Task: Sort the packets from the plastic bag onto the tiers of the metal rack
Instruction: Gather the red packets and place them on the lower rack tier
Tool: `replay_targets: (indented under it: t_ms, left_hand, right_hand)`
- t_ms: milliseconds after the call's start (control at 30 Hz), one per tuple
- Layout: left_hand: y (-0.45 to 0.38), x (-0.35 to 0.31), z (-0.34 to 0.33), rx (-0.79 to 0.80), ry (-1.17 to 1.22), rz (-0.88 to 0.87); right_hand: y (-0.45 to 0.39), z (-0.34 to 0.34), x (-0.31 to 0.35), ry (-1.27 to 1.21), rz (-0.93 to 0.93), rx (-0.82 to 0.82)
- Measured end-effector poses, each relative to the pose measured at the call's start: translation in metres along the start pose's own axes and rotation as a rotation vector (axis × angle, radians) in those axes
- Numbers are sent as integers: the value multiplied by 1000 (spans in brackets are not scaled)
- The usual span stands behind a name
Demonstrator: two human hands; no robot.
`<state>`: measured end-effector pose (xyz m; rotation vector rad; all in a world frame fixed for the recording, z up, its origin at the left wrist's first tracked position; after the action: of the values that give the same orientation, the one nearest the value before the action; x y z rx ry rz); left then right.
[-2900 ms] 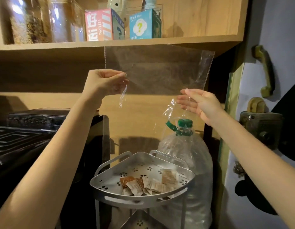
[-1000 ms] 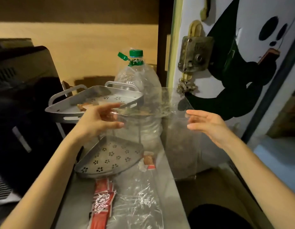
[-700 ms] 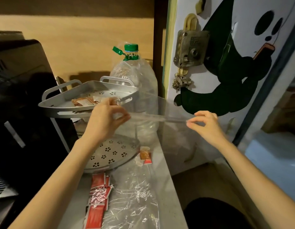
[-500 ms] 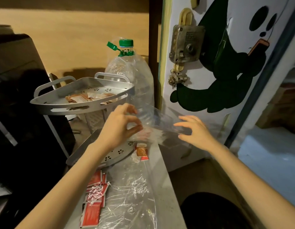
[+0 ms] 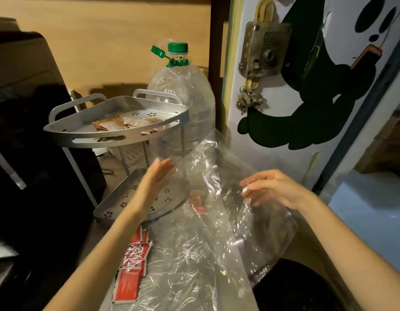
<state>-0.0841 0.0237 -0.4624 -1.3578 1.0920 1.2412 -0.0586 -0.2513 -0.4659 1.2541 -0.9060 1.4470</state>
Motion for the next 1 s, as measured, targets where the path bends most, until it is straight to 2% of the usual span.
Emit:
replay_targets:
  t_ms: [100,167,233,300,333,400,567,700,867,1000]
  left_hand:
    - [11,32,-2,-31,87,108]
    - [21,62,1,-47,235,302]
    - [38,89,-3,65,402,493]
    - [54,99,-9,165,483,545]
    - [58,104,-7,134,485,562]
    - [57,114,6,-36,416,612]
    - [59,118,54,-232,15,412]
    - [63,108,87,-312,-58,358]
    - [71,107,126,-348,-283,405]
    - [83,104,157,-619,-511,297]
  right_hand:
    - [-3,-13,-18,-117,-77,32]
    - [-5,-21,-33,-219,-139,0]
    - [-7,-32,-50,-294,-213,-47]
    - [-10,-47,-68,-327,-277,-84]
    - [-12,-56,-75,-333,-299,-95]
    - [-15,-72,-87,-343,-326,-107]
    - [-25,-111,-104,-289,-361,-71]
    - [-32,-150,-104,-316,-434,52]
    - [-43,-192,-101,-286,-401,65]
    - [-40,-230,-103,-228,-404,105]
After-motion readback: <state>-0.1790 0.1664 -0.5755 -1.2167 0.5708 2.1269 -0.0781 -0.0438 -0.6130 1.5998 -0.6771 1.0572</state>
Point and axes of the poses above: each hand's wrist, its own y-axis away from the middle knuckle, its own z-axis out of the back of the hand, x = y × z, the point moved 6 cm from there along -y, towards the middle knuckle, and after that the axes turned 13 degrees about -x, right-handed, at the moved point
